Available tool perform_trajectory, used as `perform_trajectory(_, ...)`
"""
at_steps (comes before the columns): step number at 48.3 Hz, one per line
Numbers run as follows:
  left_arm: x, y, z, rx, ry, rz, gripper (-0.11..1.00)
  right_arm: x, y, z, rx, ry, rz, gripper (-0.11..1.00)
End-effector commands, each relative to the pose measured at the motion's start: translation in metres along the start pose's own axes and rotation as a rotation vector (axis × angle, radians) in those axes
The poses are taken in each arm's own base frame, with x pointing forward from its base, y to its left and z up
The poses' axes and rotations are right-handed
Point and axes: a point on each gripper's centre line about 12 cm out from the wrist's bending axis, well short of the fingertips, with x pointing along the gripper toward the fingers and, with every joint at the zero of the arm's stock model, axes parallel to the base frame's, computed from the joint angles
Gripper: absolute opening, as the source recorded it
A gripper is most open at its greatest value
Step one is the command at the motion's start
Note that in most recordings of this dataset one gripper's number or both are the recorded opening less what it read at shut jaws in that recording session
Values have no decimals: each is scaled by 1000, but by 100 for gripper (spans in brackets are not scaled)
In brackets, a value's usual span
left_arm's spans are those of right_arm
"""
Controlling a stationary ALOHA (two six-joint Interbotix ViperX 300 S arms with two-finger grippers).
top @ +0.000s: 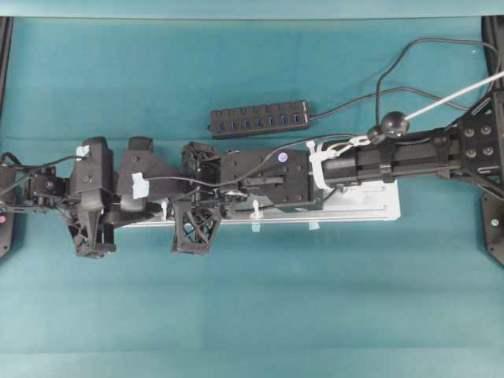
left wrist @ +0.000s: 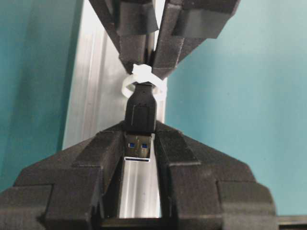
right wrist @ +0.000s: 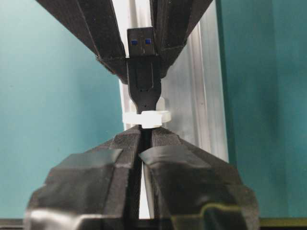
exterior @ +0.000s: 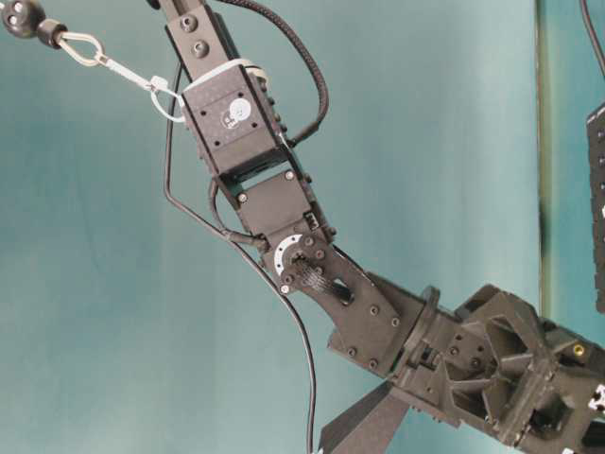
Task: Pass the USB cable through three rings with both arms.
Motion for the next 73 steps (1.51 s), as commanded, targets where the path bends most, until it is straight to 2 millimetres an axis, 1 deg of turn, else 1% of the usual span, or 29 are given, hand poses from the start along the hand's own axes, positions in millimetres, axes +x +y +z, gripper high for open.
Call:
perform_trajectory(1,1,-1,9,2,-34,-3,22,-14,7,11,-7,-47,10,-6)
perform_trajectory(3,1,-1,9,2,-34,-3,22,-15,7,12,-5,-50,10,-3)
perform_trajectory(5,1,-1,9,2,-34,-3,22,-16,8,12,-6,-50,11,3)
perform_trajectory(9,0,-1,9,2,-34,-3,22,-19,8,14,-8,-56,11,17)
perform_trajectory(14,0,-1,8,2,-32,-3,22,-24,9,17,-4,-70,13,45)
perform_trajectory(20,-3,-1,7,2,-26,-5,22,-36,9,22,-6,-99,15,83)
perform_trajectory(22,-4,-2,8,1,-24,-5,22,-41,8,24,-6,-110,14,90)
perform_trajectory(23,-4,-2,7,3,-18,-5,22,-44,8,25,-6,-116,14,92)
perform_trajectory(26,-5,-2,7,4,-14,-4,22,-51,6,27,-2,-130,12,89)
perform_trajectory(31,-8,-2,8,7,-7,-5,22,-69,2,30,7,-156,10,90)
perform_trajectory(38,-12,-3,11,7,-10,-5,22,-93,2,27,7,-198,12,90)
perform_trajectory(42,-16,-3,12,7,-12,-7,22,-105,1,20,6,-216,12,90)
perform_trajectory(43,-16,-3,12,7,-9,-6,22,-110,1,17,5,-225,12,90)
perform_trajectory(47,-18,-3,9,9,10,-6,22,-121,-1,6,4,-244,10,90)
perform_trajectory(55,-22,-4,11,10,8,-7,22,-144,-4,-14,7,-291,10,90)
perform_trajectory(59,-24,-4,12,10,5,-7,22,-151,-5,-23,9,-313,10,90)
perform_trajectory(66,-25,-4,10,10,19,-6,22,-154,-6,-39,11,-319,11,90)
perform_trajectory(73,-27,-4,12,7,13,-7,22,-155,-6,-43,11,-316,11,90)
